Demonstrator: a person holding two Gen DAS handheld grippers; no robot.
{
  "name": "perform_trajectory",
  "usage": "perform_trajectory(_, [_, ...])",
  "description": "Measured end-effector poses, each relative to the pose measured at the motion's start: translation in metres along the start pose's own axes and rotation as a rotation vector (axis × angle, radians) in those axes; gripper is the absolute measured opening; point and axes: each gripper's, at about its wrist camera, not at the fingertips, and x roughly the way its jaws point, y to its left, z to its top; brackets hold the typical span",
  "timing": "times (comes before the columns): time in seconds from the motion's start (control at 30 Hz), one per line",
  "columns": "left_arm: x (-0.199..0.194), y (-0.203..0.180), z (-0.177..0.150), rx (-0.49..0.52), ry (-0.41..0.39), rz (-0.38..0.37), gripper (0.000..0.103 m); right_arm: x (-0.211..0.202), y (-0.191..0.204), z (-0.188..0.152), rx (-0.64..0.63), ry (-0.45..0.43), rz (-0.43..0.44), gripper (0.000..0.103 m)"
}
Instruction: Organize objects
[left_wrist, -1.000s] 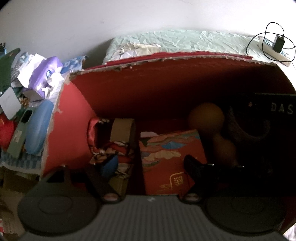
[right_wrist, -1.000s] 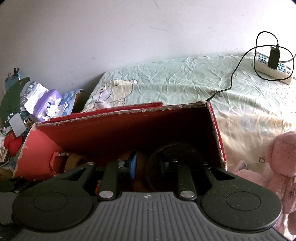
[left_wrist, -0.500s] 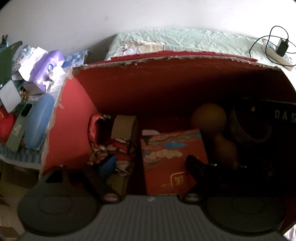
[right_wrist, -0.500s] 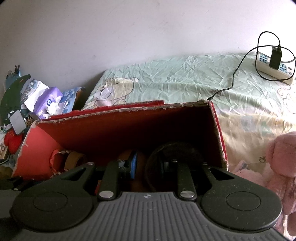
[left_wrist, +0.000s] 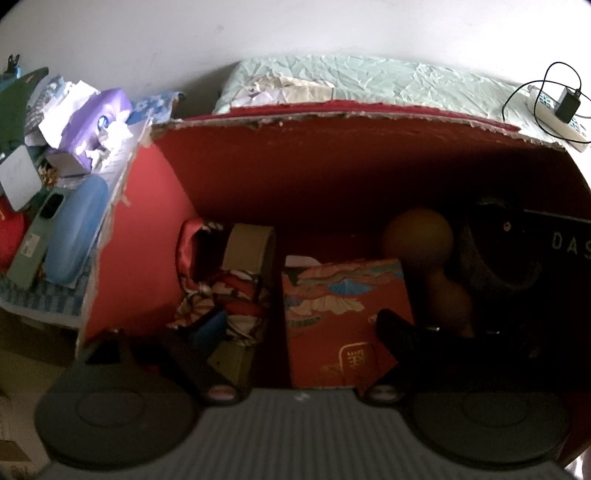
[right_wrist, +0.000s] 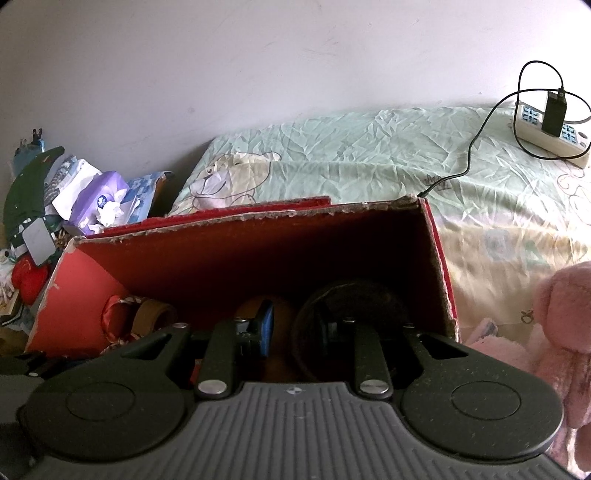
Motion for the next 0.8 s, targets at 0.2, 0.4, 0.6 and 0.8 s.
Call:
perform_trajectory(0.2, [0.001, 0.0, 0.0, 0.012, -0.005, 0.0, 0.09, 0.0, 0.002, 0.001, -0.006, 0.01, -0.009, 0.025])
perform_trajectory(0.4, [-0.001, -0.001, -0.002, 0.017, -0.02, -0.017, 0.091, -0.006, 0.003, 0.001, -0.008, -0.018, -0.036, 0.026])
perform_trajectory(0.6, [-0.025, 0.001, -0.006, 0.018, -0.125, -0.009, 0.092, -0.034, 0.007, -0.001, -0.001, -0.075, -0.022, 0.038])
perform_trajectory(0.8, [-0.054, 0.005, -0.017, 0.005, -0.16, -0.029, 0.1, -0.071, 0.013, -0.009, -0.014, -0.131, -0.053, 0.038])
